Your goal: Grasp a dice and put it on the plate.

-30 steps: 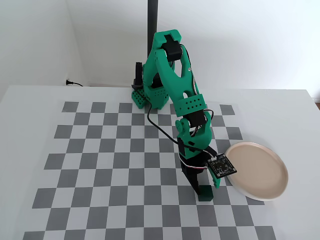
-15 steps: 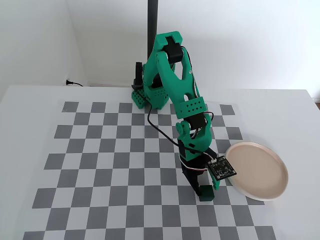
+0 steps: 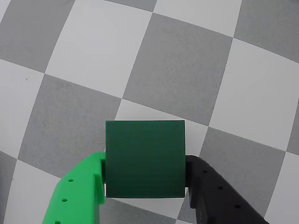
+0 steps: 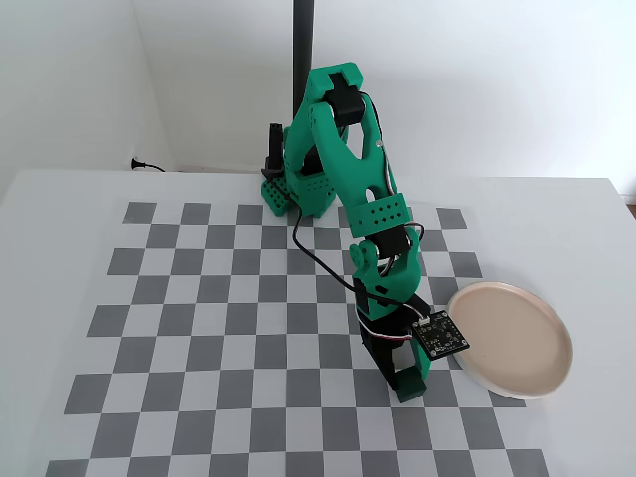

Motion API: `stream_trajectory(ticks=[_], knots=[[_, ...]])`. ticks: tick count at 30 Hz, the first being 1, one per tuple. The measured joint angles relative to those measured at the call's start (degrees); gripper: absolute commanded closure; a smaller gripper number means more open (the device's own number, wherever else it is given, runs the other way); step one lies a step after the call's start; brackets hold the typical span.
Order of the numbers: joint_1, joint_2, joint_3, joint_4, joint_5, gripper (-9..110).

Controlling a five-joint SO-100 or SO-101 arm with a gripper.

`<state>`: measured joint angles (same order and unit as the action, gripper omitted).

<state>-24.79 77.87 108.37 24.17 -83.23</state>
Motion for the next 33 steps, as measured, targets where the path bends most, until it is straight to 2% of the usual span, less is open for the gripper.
stream_trajectory(ticks=[11, 19, 33], knots=[[0.00, 0.26, 0.00, 0.00, 1.23, 106], [-0.18, 7.73, 0.00, 1.41, 0.53, 106], [-10.81, 18.11, 0.00, 4.75, -2.64, 106]])
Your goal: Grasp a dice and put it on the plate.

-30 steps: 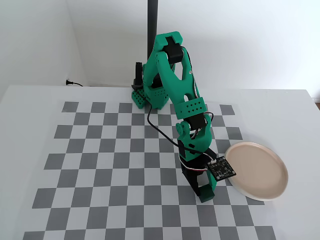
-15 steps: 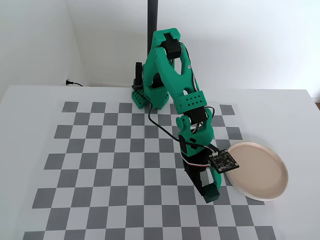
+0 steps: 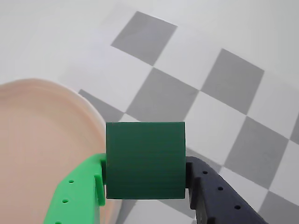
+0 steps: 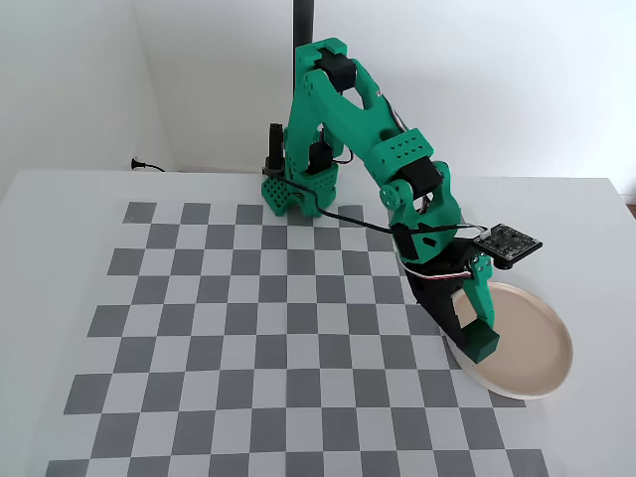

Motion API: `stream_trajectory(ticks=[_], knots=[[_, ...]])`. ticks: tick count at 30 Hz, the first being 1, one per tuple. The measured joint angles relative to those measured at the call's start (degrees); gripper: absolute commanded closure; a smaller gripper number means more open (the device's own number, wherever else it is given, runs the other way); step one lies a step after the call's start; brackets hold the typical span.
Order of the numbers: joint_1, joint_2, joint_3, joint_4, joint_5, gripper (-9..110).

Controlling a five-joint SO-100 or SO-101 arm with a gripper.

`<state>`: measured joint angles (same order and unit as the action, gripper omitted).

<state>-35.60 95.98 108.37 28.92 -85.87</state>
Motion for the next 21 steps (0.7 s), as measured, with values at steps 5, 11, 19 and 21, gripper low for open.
stream_trajectory(ticks=[5, 11, 19, 21], knots=[[-4.04, 0.00, 0.00, -2.37, -0.53, 106], [-9.32, -2.37, 0.00, -6.86, -0.88, 106], [-13.62, -13.10, -7.12, -4.66, 0.44, 106], [-14.24, -16.08, -8.79, -4.66, 1.05, 106]])
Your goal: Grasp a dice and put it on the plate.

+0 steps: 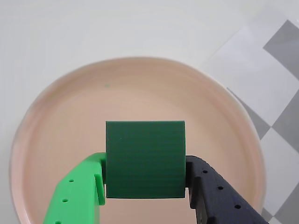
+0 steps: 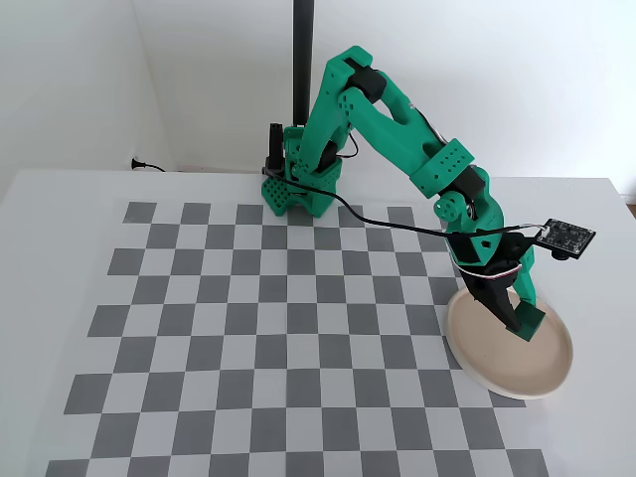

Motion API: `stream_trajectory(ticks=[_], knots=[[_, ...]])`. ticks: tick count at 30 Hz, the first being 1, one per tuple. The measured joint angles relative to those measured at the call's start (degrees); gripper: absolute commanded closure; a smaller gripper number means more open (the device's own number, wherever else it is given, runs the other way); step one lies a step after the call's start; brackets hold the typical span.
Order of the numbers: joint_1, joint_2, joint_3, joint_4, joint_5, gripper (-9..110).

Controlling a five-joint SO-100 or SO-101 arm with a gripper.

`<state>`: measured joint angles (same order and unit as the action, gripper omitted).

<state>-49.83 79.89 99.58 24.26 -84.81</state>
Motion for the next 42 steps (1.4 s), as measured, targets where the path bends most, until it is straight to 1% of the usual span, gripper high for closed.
stream_trajectory(ticks=[2, 5, 12, 20, 33, 42], knots=[[-0.35, -2.46, -1.14, 0.00, 0.44, 106], [-0.88, -5.19, -2.72, 0.00, 0.97, 97], [-0.88, -8.44, -5.63, 1.32, 2.02, 96], [-0.88, -8.88, -5.71, 1.49, 2.81, 88], [-0.88, -8.35, -5.71, 6.42, 2.81, 88], [1.85, 3.08, -5.71, 15.03, 1.93, 89]])
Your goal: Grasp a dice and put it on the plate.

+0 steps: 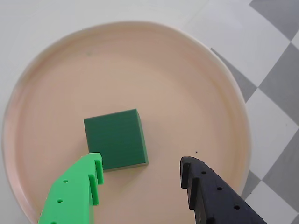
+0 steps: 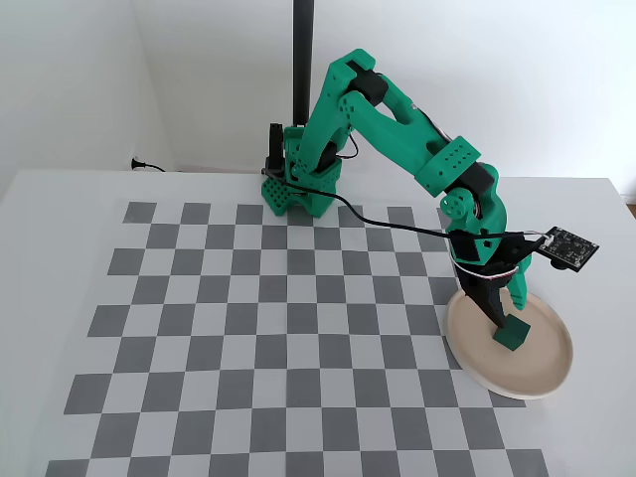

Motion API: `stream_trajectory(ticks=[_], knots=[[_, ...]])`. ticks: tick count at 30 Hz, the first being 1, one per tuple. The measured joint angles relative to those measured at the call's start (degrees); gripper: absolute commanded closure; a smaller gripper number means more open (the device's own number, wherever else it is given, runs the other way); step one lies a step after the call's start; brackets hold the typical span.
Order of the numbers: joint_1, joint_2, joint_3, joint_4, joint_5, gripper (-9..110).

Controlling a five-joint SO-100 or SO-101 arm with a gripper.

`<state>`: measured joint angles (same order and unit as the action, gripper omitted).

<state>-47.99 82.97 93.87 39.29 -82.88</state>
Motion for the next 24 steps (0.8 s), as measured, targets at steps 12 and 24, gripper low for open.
stream_trajectory(ticks=[12, 24], knots=[[6.06, 20.65, 7.91, 3.78, -2.55, 92], [12.66, 46.67, 33.13, -1.41, -0.35, 100]])
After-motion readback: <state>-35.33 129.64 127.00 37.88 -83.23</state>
